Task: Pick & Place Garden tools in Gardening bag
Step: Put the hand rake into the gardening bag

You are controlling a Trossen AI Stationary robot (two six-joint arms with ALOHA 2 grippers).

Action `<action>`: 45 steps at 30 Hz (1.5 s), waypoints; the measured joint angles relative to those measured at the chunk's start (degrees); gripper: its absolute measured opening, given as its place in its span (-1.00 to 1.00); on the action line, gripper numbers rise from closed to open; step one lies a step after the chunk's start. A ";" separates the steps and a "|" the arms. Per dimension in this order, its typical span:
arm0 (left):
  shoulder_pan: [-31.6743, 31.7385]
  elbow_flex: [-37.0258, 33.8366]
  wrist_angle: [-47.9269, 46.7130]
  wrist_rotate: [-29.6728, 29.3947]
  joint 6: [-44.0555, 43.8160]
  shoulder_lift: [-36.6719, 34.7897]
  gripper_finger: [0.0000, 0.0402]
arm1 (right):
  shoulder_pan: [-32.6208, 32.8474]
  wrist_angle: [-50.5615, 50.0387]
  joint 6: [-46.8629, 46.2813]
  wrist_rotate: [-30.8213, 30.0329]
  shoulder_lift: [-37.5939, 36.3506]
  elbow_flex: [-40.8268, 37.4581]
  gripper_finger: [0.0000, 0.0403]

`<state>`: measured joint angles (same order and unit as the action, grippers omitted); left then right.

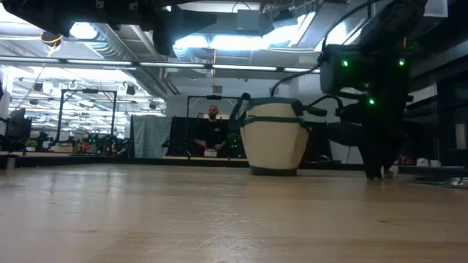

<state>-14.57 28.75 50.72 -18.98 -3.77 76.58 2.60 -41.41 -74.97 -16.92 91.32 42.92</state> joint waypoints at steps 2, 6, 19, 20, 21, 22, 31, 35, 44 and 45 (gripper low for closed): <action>0.00 0.00 0.00 0.00 0.00 0.01 0.25 | 0.23 0.66 0.87 2.69 0.01 0.75 -0.60; 0.00 0.00 0.00 -0.01 0.00 0.01 0.25 | 1.00 3.19 2.35 6.82 -0.06 1.00 -0.60; -0.02 0.00 0.00 0.00 0.00 0.00 0.25 | 6.51 22.03 7.38 15.55 -0.04 1.02 -0.60; -0.02 0.00 0.02 0.00 0.00 -0.01 0.25 | 6.95 23.47 7.69 16.05 -0.04 1.02 -0.60; -0.02 0.00 0.00 0.00 0.00 0.01 0.25 | 7.45 24.80 8.06 16.42 -0.04 1.02 -0.60; -0.01 0.00 0.00 0.00 0.00 0.00 0.25 | 7.91 26.11 8.35 16.56 -0.04 1.02 -0.60; -0.01 0.00 0.00 0.00 0.00 0.00 0.25 | 13.21 30.47 9.46 16.30 -0.04 1.02 -0.60; -0.02 0.00 0.02 0.00 0.00 0.01 0.25 | 15.74 34.14 15.35 16.33 -0.04 1.02 -0.60; -0.02 0.00 0.00 -0.01 0.00 0.00 0.25 | 19.31 46.12 38.77 16.30 -0.06 1.02 -0.60; -0.01 0.00 0.00 -0.01 0.00 -0.01 0.25 | 19.49 46.35 40.40 15.50 -0.06 1.04 -0.60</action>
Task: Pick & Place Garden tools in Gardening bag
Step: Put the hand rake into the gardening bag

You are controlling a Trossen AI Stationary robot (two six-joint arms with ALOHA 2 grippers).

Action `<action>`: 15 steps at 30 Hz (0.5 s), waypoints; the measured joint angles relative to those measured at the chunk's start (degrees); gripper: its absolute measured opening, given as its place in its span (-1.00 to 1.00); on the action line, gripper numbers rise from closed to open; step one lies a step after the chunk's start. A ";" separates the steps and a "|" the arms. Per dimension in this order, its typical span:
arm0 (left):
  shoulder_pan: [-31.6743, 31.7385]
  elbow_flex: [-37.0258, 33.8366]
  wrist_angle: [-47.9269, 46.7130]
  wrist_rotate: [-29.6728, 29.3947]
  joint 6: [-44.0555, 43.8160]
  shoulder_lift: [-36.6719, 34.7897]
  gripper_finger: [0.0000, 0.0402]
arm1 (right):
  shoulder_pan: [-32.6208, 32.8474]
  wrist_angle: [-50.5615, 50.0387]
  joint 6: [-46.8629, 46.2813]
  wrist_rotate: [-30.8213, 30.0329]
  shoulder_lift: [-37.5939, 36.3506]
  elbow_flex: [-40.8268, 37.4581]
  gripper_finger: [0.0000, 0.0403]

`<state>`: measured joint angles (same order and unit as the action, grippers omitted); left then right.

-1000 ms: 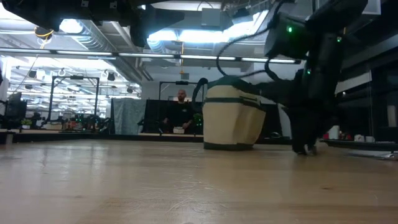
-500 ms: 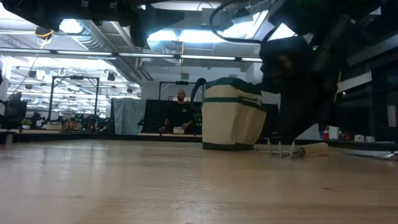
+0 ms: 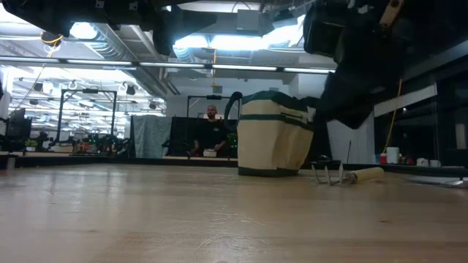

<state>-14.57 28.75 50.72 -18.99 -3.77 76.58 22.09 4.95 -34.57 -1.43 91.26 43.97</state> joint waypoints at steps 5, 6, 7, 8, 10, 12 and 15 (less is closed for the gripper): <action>0.01 0.00 0.00 0.01 0.00 0.00 0.25 | 0.17 -0.55 2.92 -0.20 0.00 0.00 -0.52; -0.01 0.00 0.00 0.01 0.00 0.00 0.25 | 0.19 -0.69 2.93 -0.14 0.00 0.00 -0.49; -0.01 0.00 0.00 0.01 0.00 0.02 0.25 | 0.19 -0.74 2.93 -0.07 0.00 0.00 -0.45; -0.01 0.00 0.01 0.00 0.00 0.01 0.25 | 0.19 -0.74 2.93 -0.05 0.00 0.00 -0.41; 0.01 0.00 0.00 0.01 0.00 0.01 0.25 | 0.19 -0.74 2.93 -0.05 0.00 0.00 -0.32; 0.00 0.00 0.00 0.01 0.00 0.00 0.25 | 0.19 -0.73 2.93 -0.04 -0.02 0.00 -0.22; 0.00 0.00 0.00 0.01 0.00 0.00 0.25 | 0.55 -0.63 2.77 -0.03 -0.04 0.00 -0.09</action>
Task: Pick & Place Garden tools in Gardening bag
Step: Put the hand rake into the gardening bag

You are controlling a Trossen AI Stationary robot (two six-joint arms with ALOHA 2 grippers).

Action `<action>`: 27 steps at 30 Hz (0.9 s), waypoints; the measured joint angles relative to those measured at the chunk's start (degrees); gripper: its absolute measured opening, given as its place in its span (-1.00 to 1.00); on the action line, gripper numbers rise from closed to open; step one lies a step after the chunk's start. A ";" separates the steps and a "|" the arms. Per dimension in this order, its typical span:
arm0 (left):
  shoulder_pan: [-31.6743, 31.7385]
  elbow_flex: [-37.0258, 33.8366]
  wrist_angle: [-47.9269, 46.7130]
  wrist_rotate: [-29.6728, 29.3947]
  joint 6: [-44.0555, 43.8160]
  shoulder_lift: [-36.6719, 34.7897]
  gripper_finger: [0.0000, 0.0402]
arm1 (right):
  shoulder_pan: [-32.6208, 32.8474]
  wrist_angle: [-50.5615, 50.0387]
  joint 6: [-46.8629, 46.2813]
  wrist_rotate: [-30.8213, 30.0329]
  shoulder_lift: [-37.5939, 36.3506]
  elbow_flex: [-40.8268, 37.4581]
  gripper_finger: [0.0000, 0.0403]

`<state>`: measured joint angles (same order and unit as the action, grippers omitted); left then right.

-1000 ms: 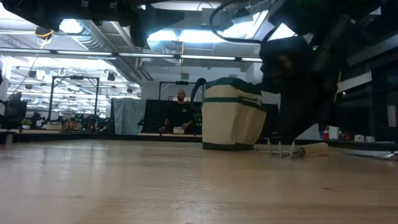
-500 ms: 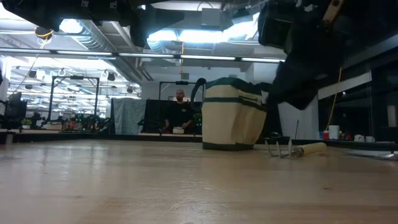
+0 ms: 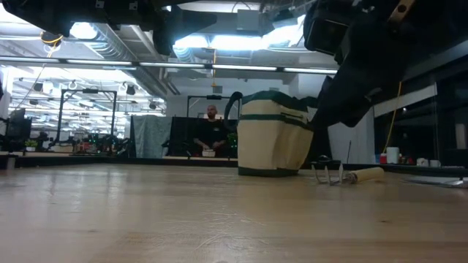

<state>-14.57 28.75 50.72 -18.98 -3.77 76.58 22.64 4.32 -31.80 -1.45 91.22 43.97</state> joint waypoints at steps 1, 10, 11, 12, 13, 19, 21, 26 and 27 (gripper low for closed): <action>-0.02 0.00 0.00 0.00 0.00 0.01 0.25 | 0.16 0.25 -0.29 0.02 0.00 0.00 -0.06; -0.01 0.00 0.00 -0.01 0.00 0.02 0.25 | 0.29 0.13 0.56 0.17 -0.02 0.00 0.01; 0.00 0.02 0.02 0.00 0.00 0.02 0.25 | 0.29 -0.05 1.62 0.17 -0.02 0.00 0.01; 0.00 0.00 0.00 0.00 0.00 0.01 0.25 | 0.29 -0.31 3.25 0.17 -0.02 0.00 0.01; -0.02 0.01 0.01 0.00 0.00 0.00 0.25 | 0.29 -0.68 5.45 0.17 -0.02 0.00 0.01; -0.01 0.00 0.00 0.00 0.00 0.01 0.25 | 0.29 -9.54 18.12 1.53 -0.02 0.02 0.01; 0.00 0.00 0.00 0.00 0.00 0.01 0.25 | 0.17 -14.00 18.77 1.45 -0.02 0.02 0.01; -0.01 0.00 0.01 0.00 0.00 0.00 0.25 | -0.74 -21.59 17.21 1.22 -0.11 0.02 0.01; -0.01 0.00 0.00 0.00 0.00 0.00 0.25 | -0.86 -22.55 17.06 1.22 -0.21 0.02 0.01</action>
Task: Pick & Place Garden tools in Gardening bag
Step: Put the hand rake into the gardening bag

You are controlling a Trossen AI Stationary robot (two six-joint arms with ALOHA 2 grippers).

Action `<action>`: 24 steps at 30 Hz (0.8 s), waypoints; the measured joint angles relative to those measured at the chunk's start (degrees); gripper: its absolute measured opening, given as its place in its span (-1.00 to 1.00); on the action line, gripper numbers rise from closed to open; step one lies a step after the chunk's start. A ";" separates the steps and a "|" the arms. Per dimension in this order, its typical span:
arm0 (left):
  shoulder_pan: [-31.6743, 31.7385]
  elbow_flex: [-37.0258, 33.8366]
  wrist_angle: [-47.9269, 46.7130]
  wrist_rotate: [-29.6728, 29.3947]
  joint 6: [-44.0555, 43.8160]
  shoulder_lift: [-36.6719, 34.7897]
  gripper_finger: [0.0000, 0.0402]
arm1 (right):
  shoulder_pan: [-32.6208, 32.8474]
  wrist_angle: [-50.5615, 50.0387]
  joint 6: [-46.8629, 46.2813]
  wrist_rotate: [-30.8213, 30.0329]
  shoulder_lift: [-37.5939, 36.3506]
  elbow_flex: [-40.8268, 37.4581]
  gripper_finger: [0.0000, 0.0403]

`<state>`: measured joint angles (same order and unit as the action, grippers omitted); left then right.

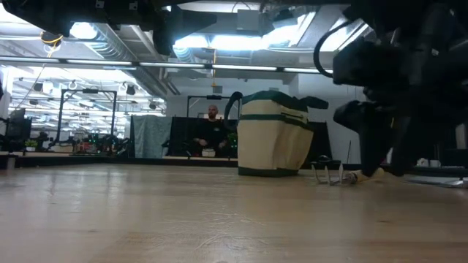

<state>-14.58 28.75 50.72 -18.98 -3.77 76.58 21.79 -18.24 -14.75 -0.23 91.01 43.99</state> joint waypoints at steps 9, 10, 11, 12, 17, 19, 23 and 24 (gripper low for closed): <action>0.00 0.00 0.00 0.00 0.00 0.01 0.25 | -0.87 -4.84 0.51 -0.17 -1.08 0.00 0.01; -0.01 0.00 0.00 0.00 0.00 0.01 0.25 | -1.01 -5.38 0.86 -0.17 -1.35 0.02 0.01; 0.01 0.00 0.00 0.00 0.00 0.00 0.25 | -1.12 -6.40 1.39 -0.15 -1.70 0.04 0.01; 0.00 0.00 0.00 0.00 0.00 0.01 0.25 | -1.29 -8.34 1.79 -0.23 -2.41 0.00 0.01; 0.00 0.01 -0.14 0.00 0.00 0.00 0.25 | -2.02 -13.80 3.40 -6.00 -5.93 0.04 0.01; -0.01 0.00 -0.48 0.00 0.00 0.00 0.25 | -2.08 -14.72 5.06 -9.44 -6.89 0.04 0.01; 0.01 0.00 -1.41 0.00 0.00 0.00 0.25 | -2.18 -15.23 9.76 -17.02 -7.46 0.04 0.01; 0.01 0.00 -1.44 -0.02 0.00 0.00 0.25 | -2.31 -15.15 10.78 -18.25 -7.44 0.04 0.01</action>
<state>-14.57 28.75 49.28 -19.00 -3.77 76.58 19.48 -33.39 -3.96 -18.48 83.56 44.03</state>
